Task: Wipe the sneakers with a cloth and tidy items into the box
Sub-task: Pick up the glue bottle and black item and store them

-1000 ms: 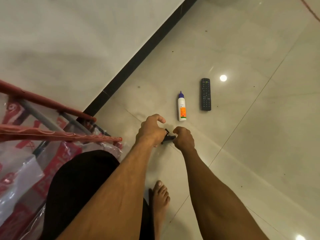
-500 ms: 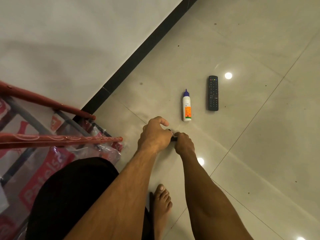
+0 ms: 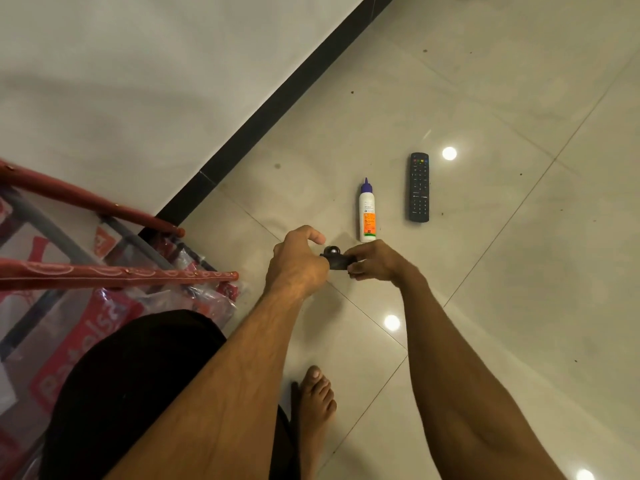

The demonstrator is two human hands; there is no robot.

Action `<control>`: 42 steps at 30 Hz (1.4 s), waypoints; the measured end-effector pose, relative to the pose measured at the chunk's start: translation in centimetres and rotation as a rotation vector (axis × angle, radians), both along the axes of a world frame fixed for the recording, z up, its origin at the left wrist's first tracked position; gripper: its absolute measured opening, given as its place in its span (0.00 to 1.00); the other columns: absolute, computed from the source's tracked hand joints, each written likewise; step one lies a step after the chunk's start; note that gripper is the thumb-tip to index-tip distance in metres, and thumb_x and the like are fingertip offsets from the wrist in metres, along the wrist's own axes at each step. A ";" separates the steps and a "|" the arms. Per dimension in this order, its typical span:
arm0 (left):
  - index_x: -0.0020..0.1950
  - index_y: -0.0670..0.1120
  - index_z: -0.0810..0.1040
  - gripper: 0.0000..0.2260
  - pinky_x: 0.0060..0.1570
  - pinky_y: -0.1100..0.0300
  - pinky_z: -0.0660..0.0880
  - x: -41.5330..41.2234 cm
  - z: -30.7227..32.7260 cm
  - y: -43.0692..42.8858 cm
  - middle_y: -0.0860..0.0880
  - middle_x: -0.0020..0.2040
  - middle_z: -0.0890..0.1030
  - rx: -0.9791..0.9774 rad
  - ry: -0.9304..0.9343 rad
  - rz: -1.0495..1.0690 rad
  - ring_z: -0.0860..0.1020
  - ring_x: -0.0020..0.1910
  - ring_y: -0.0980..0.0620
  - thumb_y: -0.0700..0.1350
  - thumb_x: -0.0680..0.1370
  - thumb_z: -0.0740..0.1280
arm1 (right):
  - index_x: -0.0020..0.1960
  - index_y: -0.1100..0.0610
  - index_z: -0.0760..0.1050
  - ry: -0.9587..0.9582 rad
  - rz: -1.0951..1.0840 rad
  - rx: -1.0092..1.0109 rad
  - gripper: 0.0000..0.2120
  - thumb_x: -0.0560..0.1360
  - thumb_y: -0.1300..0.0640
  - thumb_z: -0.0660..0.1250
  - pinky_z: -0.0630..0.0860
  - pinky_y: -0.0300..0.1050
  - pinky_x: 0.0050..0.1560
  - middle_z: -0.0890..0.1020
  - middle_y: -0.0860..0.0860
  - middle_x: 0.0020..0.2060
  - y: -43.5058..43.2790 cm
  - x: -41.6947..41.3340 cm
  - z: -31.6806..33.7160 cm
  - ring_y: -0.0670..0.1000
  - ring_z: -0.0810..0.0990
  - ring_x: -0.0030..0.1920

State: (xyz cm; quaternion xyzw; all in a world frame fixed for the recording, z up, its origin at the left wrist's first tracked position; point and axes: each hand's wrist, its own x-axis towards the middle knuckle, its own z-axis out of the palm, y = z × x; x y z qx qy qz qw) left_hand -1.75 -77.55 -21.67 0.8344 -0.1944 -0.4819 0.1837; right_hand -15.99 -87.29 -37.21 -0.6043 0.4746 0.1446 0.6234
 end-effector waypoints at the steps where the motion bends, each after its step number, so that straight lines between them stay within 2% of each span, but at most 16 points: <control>1: 0.63 0.51 0.74 0.20 0.40 0.60 0.75 0.0 0.1 0.1 0.44 0.60 0.76 -0.006 -0.022 -0.028 0.77 0.53 0.48 0.33 0.75 0.67 | 0.61 0.65 0.78 -0.023 0.039 0.036 0.16 0.74 0.70 0.68 0.81 0.37 0.41 0.82 0.64 0.50 -0.7 0.1 1.2 0.53 0.82 0.42; 4: 0.67 0.50 0.72 0.22 0.55 0.54 0.75 -0.1 0.6 0.1 0.45 0.64 0.74 -0.016 -0.093 -0.116 0.75 0.57 0.48 0.35 0.76 0.69 | 0.60 0.64 0.80 -0.093 0.080 0.153 0.16 0.72 0.71 0.71 0.82 0.39 0.45 0.84 0.64 0.48 -2.2 0.6 4.5 0.54 0.84 0.43; 8: 0.69 0.51 0.71 0.24 0.60 0.50 0.75 -0.2 1.0 0.0 0.47 0.64 0.75 -0.046 -0.111 -0.182 0.74 0.57 0.49 0.38 0.75 0.71 | 0.57 0.59 0.82 -0.188 0.192 0.177 0.17 0.70 0.69 0.74 0.80 0.40 0.51 0.86 0.55 0.48 -3.5 1.6 7.9 0.51 0.84 0.47; 10: 0.69 0.50 0.72 0.23 0.61 0.50 0.74 -0.3 1.1 -0.1 0.46 0.63 0.77 -0.050 -0.122 -0.225 0.75 0.59 0.46 0.40 0.75 0.72 | 0.57 0.59 0.83 -0.215 0.241 0.176 0.16 0.70 0.68 0.74 0.79 0.40 0.51 0.86 0.54 0.48 -3.9 2.1 9.2 0.53 0.84 0.49; 12: 0.67 0.51 0.73 0.22 0.58 0.53 0.73 -0.3 1.0 -0.1 0.46 0.61 0.79 -0.055 -0.151 -0.249 0.77 0.57 0.47 0.41 0.74 0.73 | 0.56 0.61 0.83 -0.220 0.242 0.200 0.15 0.70 0.69 0.74 0.80 0.40 0.47 0.86 0.55 0.47 -4.1 2.6 10.0 0.55 0.84 0.47; 15: 0.63 0.51 0.77 0.18 0.49 0.57 0.72 -0.2 0.8 0.0 0.48 0.56 0.81 -0.075 -0.196 -0.238 0.76 0.48 0.50 0.41 0.74 0.73 | 0.56 0.61 0.82 -0.243 0.252 0.215 0.15 0.70 0.69 0.74 0.80 0.42 0.47 0.86 0.55 0.46 -4.2 3.1 10.7 0.56 0.84 0.46; 20: 0.58 0.47 0.80 0.13 0.45 0.57 0.72 0.1 0.2 -0.2 0.48 0.50 0.82 -0.053 -0.248 -0.188 0.75 0.45 0.51 0.45 0.74 0.73 | 0.59 0.62 0.81 -0.278 0.179 0.271 0.19 0.69 0.70 0.74 0.80 0.45 0.49 0.85 0.58 0.47 -4.1 3.0 10.6 0.56 0.84 0.46; 25: 0.54 0.47 0.81 0.10 0.37 0.59 0.71 0.0 -0.3 -0.3 0.48 0.46 0.81 -0.058 -0.241 -0.118 0.78 0.43 0.50 0.45 0.74 0.74 | 0.62 0.65 0.77 -0.284 -0.194 0.304 0.21 0.70 0.75 0.70 0.82 0.50 0.51 0.84 0.62 0.51 -4.3 1.1 7.9 0.57 0.85 0.47; 28: 0.52 0.48 0.81 0.08 0.43 0.53 0.78 -0.1 -0.3 -0.6 0.47 0.46 0.82 -0.098 -0.206 -0.074 0.81 0.43 0.47 0.45 0.74 0.74 | 0.62 0.67 0.75 -0.180 -0.409 0.171 0.19 0.72 0.73 0.69 0.82 0.52 0.49 0.83 0.65 0.52 -4.4 0.8 5.5 0.57 0.84 0.44; 30: 0.52 0.49 0.81 0.08 0.45 0.51 0.79 -0.1 -0.3 -0.8 0.47 0.46 0.82 -0.116 -0.191 -0.053 0.82 0.43 0.46 0.45 0.73 0.74 | 0.58 0.65 0.77 -0.013 -0.472 0.007 0.18 0.70 0.68 0.74 0.81 0.50 0.46 0.81 0.65 0.54 -4.6 1.3 2.9 0.58 0.82 0.45; 32: 0.53 0.49 0.81 0.09 0.47 0.50 0.80 -0.2 -0.4 -1.1 0.48 0.47 0.82 -0.124 -0.183 -0.037 0.82 0.43 0.46 0.45 0.73 0.74 | 0.57 0.60 0.79 0.170 -0.448 -0.136 0.19 0.67 0.62 0.77 0.81 0.51 0.47 0.81 0.62 0.55 -4.6 1.9 0.7 0.59 0.82 0.47; 35: 0.54 0.50 0.81 0.10 0.48 0.49 0.80 -0.3 -0.6 -1.5 0.48 0.48 0.83 -0.118 -0.183 -0.019 0.82 0.44 0.46 0.45 0.73 0.74 | 0.63 0.60 0.75 0.334 -0.382 -0.276 0.25 0.69 0.55 0.77 0.79 0.51 0.53 0.79 0.58 0.58 -4.4 2.5 -1.3 0.58 0.80 0.54; 39: 0.54 0.51 0.79 0.10 0.47 0.49 0.80 -0.4 -0.6 -2.0 0.49 0.49 0.83 -0.108 -0.193 0.000 0.82 0.44 0.47 0.47 0.74 0.73 | 0.67 0.60 0.71 0.402 -0.417 -0.425 0.23 0.75 0.54 0.71 0.74 0.50 0.55 0.76 0.58 0.62 -4.2 3.0 -2.5 0.58 0.77 0.60; 42: 0.54 0.51 0.79 0.10 0.44 0.52 0.79 -0.5 -0.5 -2.2 0.49 0.49 0.83 -0.102 -0.208 0.002 0.82 0.43 0.48 0.48 0.74 0.73 | 0.67 0.61 0.69 0.394 -0.414 -0.426 0.24 0.75 0.55 0.71 0.74 0.51 0.56 0.75 0.59 0.63 -4.6 3.6 -3.4 0.59 0.76 0.61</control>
